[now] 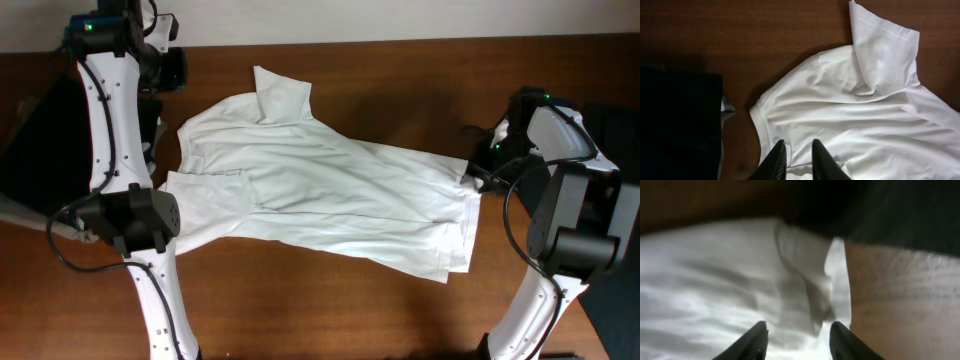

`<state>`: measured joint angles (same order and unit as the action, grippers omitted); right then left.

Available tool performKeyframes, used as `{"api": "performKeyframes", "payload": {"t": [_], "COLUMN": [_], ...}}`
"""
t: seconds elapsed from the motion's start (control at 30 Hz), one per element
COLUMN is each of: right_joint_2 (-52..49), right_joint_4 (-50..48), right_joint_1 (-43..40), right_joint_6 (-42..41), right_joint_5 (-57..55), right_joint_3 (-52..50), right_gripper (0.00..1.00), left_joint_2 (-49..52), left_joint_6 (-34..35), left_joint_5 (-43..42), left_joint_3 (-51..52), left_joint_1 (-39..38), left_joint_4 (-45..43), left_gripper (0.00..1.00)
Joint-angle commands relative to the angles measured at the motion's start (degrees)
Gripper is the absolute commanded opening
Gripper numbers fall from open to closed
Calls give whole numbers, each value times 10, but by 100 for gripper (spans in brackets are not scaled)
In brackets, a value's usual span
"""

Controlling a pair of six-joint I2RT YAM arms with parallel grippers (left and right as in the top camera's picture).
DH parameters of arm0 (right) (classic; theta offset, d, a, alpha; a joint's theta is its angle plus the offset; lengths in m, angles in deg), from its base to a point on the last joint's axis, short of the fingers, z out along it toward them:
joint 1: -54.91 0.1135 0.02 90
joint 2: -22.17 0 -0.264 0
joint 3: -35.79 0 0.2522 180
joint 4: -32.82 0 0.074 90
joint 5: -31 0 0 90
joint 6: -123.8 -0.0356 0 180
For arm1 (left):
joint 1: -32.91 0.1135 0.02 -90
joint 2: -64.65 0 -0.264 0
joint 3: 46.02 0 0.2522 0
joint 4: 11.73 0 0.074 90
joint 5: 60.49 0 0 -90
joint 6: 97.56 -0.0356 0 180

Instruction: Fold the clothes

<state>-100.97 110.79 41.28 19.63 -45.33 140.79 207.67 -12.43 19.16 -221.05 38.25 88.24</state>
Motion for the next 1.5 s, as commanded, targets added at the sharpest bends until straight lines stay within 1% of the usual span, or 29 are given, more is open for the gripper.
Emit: {"api": "performKeyframes", "payload": {"t": [0.0, 0.17, 0.23, 0.27, 0.3, 0.47, 0.53, 0.57, 0.63, 0.7, 0.73, 0.77, 0.8, 0.83, 0.87, 0.9, 0.97, 1.0, 1.03, 1.1, 1.2, 1.23, 1.27, 1.33, 1.37, 1.43, 1.47], "right_joint_2": [16, 15, 15, 16, 16, 34, 40, 40, 38, 37, 37, 37, 37, 38, 40, 46, 57, 77, 104, 168, 263, 278, 280, 272, 266, 253, 249], "right_joint_4": [-14, -26, -31, -35, -37, -14, -28, -42, -102, -139, -159, -168, -167, -156, -136, -107, -68, -38, -14, 33, 99, 123, 143, 147, 132, 47, 2], "right_joint_1": [2, 6, 6, 6, 5, 4, 4, 4, 4, 4, 4, 4, 2, -5, -14, -24, -35, -40, -40, -40, -40, -40, -39, -27, -17, 15, 28], "right_joint_6": [-31, -44, -48, -48, -47, -41, -47, -55, -117, -164, -165, -161, -161, -161, -145, -115, -63, -13, 13, 19, 7, 6, 6, 2, -3, -26, -29], "right_joint_5": [9, 9, 9, 13, 23, 39, 36, 32, -7, -68, -87, -99, -122, -120, -108, -85, -45, -3, 14, 14, 13, 13, 13, 13, 14, 14, 13], "right_joint_3": [6, -22, -29, -28, -23, 47, 101, 108, 110, 109, 109, 109, 110, 110, 111, 111, 111, 111, 111, 111, 111, 110, 107, 75, 47, -42, -79], "right_gripper": [43, 41, 25, 13, 4, 4, 4, 4, 4, 4, 20, 45, 57, 62, 63, 64, 64, 64, 64, 67, 69, 66, 48, 31, 25, 15, 12], "left_joint_2": [-2, -2, -2, -2, -2, -2, -2, -2, -2, -2, -2, -2, -2, -2, -2, -2, -4, -10, -21, -60, -152, -178, -191, -227, -243, -277, -280], "left_joint_6": [1, 1, 1, 1, 1, 1, 1, 1, 1, 1, 1, 1, 1, 0, -7, -16, -27, -41, -41, -44, -44, -43, -37, -33, -33, -33, -34], "left_joint_5": [-9, -9, -9, -9, -9, -8, -8, -8, -8, -8, -9, -8, -8, -8, -9, -8, -9, -8, -8, -8, -8, -9, -8, -8, -8, -12, -31], "left_joint_3": [-10, -10, -10, -10, -10, -10, -10, -10, -10, -10, -10, -10, -10, -10, -10, -10, -10, -10, -10, -10, -10, -10, -9, 4, 16, 63, 86], "left_joint_1": [-7, -8, -8, -8, -8, -8, -8, -8, -8, -8, -8, -8, -8, -6, -4, -4, -4, -4, -1, 7, 14, 13, 13, 13, 13, 13, 13], "left_joint_4": [2, 2, 2, 2, 1, 0, 0, 0, 0, 0, 2, 4, 7, 11, 17, 26, 46, 68, 82, 105, 105, 105, 105, 105, 105, 105, 105], "left_gripper": [22, 22, 23, 23, 26, 27, 27, 27, 27, 27, 27, 27, 27, 28, 28, 31, 33, 37, 38, 39, 44, 45, 46, 47, 47, 47, 46]}}
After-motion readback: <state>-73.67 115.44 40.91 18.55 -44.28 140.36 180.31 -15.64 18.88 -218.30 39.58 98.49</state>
